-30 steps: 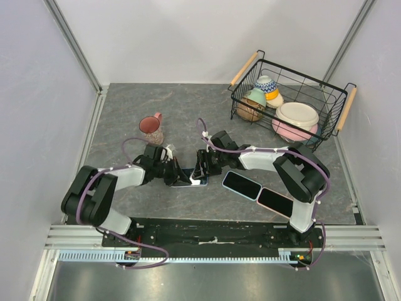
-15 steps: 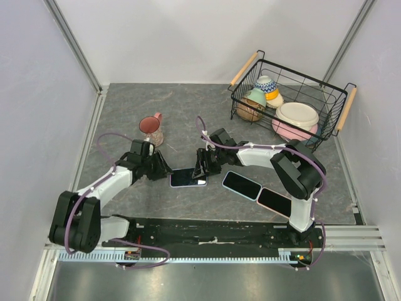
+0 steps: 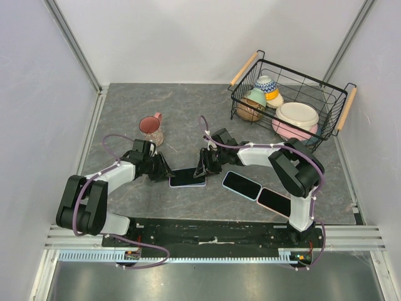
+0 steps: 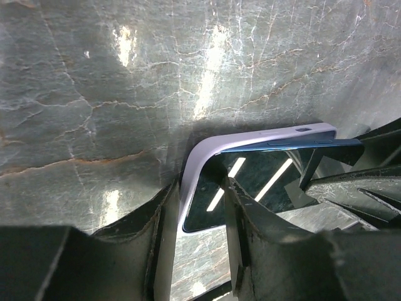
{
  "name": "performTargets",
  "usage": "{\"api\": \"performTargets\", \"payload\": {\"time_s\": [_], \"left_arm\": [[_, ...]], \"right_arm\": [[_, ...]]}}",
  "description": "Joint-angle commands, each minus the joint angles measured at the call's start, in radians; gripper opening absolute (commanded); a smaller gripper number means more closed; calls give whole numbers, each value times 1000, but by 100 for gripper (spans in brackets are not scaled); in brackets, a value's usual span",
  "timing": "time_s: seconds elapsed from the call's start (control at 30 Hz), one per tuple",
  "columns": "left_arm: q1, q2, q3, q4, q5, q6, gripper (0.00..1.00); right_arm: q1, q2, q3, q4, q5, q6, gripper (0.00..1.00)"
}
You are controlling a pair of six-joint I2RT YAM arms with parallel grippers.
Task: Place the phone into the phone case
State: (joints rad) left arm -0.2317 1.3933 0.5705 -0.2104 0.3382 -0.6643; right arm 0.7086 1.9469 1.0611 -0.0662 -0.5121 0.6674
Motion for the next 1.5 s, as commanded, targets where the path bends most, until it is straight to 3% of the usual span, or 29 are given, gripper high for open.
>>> {"api": "performTargets", "payload": {"time_s": [0.0, 0.1, 0.2, 0.3, 0.47, 0.57, 0.73, 0.87, 1.27, 1.47], "left_arm": [[-14, 68, 22, 60, 88, 31, 41], [-20, 96, 35, 62, 119, 37, 40], [-26, 110, 46, 62, 143, 34, 40], [-38, 93, 69, 28, 134, 43, 40], [-80, -6, 129, -101, -51, 74, 41], [-119, -92, 140, -132, -133, 71, 37], [-190, -136, 149, -119, -151, 51, 11], [-250, -108, 155, -107, -185, 32, 3], [-301, 133, 147, -55, -134, -14, 2], [-299, 171, 112, -47, -131, -31, 2]], "right_arm": [[58, 175, -81, -136, 127, -35, 44], [60, 187, -69, -136, 129, -26, 36], [68, 188, -62, -139, 147, -12, 20], [69, 199, -55, -142, 156, -6, 14], [74, 202, -49, -147, 161, -8, 13], [75, 205, -47, -150, 162, -9, 13], [77, 210, -41, -155, 161, -12, 14], [77, 211, -41, -158, 161, -15, 14], [78, 202, -44, -188, 152, -34, 20], [80, 159, -59, -253, 172, -74, 39]]}}
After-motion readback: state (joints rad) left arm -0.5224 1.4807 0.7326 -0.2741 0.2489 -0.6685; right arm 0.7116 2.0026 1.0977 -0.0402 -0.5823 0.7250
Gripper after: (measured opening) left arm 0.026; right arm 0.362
